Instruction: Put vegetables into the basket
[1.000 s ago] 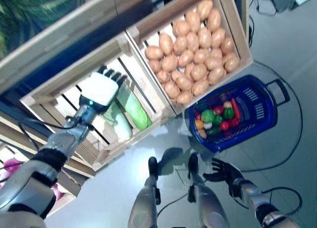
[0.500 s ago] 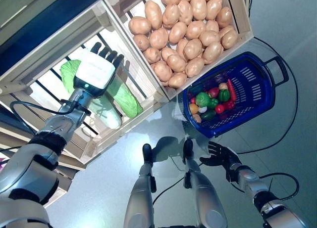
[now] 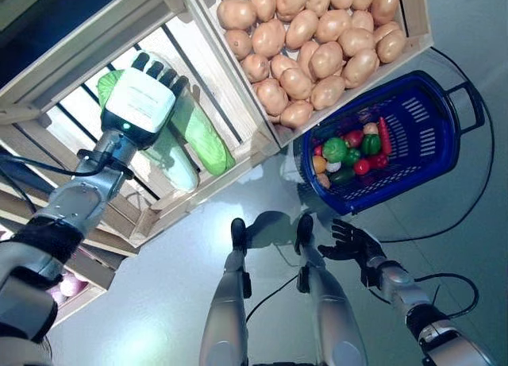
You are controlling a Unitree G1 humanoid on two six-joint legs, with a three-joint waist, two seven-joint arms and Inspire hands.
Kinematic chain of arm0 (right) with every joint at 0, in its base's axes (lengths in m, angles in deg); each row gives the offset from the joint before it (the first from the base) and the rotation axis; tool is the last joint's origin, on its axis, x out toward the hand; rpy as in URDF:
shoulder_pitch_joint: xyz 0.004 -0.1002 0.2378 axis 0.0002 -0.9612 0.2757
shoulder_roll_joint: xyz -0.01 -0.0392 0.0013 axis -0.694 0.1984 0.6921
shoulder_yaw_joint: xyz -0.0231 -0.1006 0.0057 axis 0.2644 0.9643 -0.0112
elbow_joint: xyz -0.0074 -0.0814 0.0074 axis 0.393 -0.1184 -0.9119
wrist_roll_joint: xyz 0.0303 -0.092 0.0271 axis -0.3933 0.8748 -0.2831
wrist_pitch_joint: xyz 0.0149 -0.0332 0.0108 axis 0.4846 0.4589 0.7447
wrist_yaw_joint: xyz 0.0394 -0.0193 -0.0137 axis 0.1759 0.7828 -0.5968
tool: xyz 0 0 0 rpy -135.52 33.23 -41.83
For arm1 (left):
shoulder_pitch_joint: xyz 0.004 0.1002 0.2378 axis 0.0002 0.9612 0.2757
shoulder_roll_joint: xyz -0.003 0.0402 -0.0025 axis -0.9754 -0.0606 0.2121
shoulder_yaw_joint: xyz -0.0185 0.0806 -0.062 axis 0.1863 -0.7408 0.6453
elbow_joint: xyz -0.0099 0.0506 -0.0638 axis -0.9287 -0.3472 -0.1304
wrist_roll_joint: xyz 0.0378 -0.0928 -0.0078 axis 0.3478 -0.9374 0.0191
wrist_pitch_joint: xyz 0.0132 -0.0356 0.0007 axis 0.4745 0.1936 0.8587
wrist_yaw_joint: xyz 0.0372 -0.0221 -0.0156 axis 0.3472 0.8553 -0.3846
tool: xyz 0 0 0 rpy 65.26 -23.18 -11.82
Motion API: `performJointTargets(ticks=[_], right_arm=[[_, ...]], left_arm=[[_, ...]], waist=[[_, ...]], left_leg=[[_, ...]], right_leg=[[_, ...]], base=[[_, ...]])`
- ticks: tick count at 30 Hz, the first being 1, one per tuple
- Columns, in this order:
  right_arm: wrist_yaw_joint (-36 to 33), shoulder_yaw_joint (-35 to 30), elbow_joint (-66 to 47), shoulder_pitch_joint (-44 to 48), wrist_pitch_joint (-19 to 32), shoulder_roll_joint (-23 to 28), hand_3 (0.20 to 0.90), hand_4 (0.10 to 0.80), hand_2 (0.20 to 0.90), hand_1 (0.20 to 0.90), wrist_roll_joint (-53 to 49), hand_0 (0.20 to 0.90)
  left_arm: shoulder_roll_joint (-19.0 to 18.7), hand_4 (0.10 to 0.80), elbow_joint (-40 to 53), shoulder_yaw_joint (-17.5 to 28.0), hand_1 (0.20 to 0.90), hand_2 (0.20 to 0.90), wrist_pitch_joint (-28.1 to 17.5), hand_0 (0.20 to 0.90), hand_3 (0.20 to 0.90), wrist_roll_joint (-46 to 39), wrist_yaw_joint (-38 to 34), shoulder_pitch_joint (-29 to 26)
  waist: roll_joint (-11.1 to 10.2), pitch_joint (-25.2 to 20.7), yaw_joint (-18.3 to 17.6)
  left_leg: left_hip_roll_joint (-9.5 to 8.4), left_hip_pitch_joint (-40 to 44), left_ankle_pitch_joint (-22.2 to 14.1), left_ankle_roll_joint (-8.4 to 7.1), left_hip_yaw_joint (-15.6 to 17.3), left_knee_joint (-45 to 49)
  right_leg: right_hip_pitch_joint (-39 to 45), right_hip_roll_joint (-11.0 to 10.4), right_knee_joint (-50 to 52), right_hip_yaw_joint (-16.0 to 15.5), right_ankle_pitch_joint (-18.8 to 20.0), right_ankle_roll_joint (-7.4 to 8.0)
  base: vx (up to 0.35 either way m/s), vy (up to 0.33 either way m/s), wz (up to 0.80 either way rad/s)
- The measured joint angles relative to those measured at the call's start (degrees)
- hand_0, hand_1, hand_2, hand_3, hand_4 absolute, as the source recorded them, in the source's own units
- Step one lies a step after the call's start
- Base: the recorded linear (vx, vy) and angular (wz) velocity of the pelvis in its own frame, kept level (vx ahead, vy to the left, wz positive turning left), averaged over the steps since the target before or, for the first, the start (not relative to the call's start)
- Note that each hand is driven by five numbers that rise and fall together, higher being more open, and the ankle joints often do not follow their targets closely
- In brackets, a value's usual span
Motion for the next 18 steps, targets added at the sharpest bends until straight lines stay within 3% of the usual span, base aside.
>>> performJointTargets(ticks=[18], right_arm=[[0.0,-0.7,-3.5,-0.7,0.5,1.2,0.900,0.800,0.900,0.900,-1.7,0.900]], left_arm=[[-4.6,0.800,3.0,5.4,0.900,0.900,0.3,0.900,0.900,0.0,10.0,4.2]], waist=[[0.1,0.1,1.0]], left_leg=[[-0.08,-3.8,0.2,-0.29,-1.4,2.2]], right_leg=[[-4.0,-0.7,4.4,-1.1,-1.8,-0.33]], base=[[0.002,-0.007,0.03]])
